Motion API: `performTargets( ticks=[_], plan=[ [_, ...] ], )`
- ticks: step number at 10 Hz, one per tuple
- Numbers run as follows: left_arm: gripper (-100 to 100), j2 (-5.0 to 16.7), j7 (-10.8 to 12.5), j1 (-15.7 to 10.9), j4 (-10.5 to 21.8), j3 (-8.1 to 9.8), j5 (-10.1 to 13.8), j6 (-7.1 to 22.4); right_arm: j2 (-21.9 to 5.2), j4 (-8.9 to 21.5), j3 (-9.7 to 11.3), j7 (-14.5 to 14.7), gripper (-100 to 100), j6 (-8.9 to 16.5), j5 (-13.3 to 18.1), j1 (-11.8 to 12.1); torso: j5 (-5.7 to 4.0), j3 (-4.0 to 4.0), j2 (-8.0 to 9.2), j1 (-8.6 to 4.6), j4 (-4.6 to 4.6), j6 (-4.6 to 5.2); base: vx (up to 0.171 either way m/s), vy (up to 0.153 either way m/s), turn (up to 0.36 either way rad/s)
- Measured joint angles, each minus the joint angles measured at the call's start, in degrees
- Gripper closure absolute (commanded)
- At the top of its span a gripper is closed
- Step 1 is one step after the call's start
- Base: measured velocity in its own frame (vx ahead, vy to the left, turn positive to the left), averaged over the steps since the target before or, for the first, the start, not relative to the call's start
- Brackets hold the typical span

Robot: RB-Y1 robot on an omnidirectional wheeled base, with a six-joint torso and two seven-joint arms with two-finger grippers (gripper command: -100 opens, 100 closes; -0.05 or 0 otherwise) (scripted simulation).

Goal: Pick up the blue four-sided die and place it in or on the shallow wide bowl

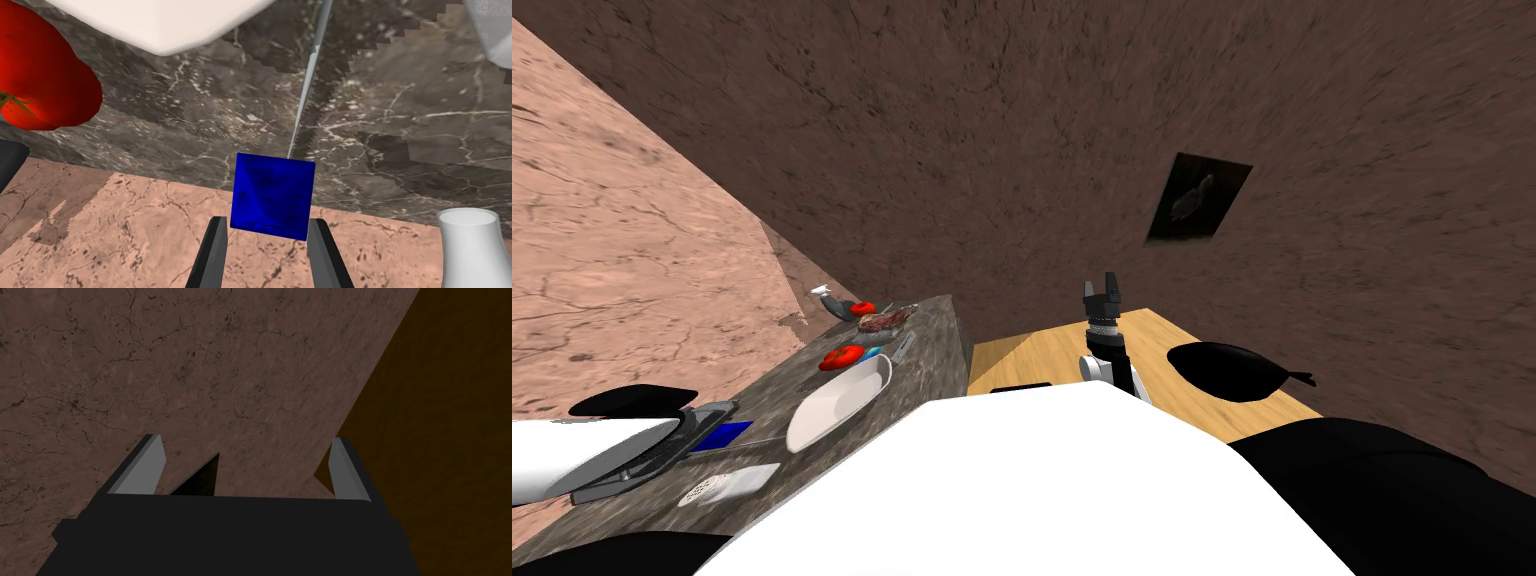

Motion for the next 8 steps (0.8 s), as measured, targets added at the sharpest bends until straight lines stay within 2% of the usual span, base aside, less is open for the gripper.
performTargets(
  ticks=[1,3,4,5,6,8],
  plan=[
    [100,0.58,0.63,1.04,0.96,0.48,-1.04,-0.44,0.00,0.00,0.00,0.00,0,0.00,0.00,0.00,-0.01,0.02,0.05,-0.06,0.00,0.01,-0.063,-0.097,-0.011],
    [100,0.37,-1.29,-0.13,3.76,0.19,-0.66,-0.35,-0.01,0.00,-0.01,0.00,0,0.00,0.00,0.00,0.04,-0.01,-0.03,0.19,0.00,-0.01,-0.047,-0.079,-0.034],
    [100,0.40,-1.17,0.11,4.84,0.29,-1.72,-0.58,-0.01,0.00,0.00,0.00,0,0.00,0.00,0.00,0.06,-0.02,-0.04,0.20,-0.02,0.00,-0.057,-0.104,-0.035],
    [100,0.02,-1.53,-0.84,6.30,-0.02,-2.62,-0.53,0.00,0.00,0.00,0.00,0,0.00,0.00,0.00,0.06,-0.02,-0.03,0.15,0.00,0.01,-0.061,-0.163,-0.047],
    [100,0.95,-1.83,0.01,7.73,0.40,-2.50,-0.92,0.00,0.00,0.00,0.00,0,0.00,0.00,0.00,-0.02,-0.01,-0.02,-0.08,-0.01,0.03,-0.037,-0.185,-0.034],
    [100,0.99,-2.46,-0.95,10.23,0.12,-3.93,-1.61,0.01,0.00,0.00,0.00,0,0.00,0.00,0.00,-0.05,-0.07,-0.13,-0.38,-0.01,0.08,-0.009,-0.224,0.008]
  ],
)
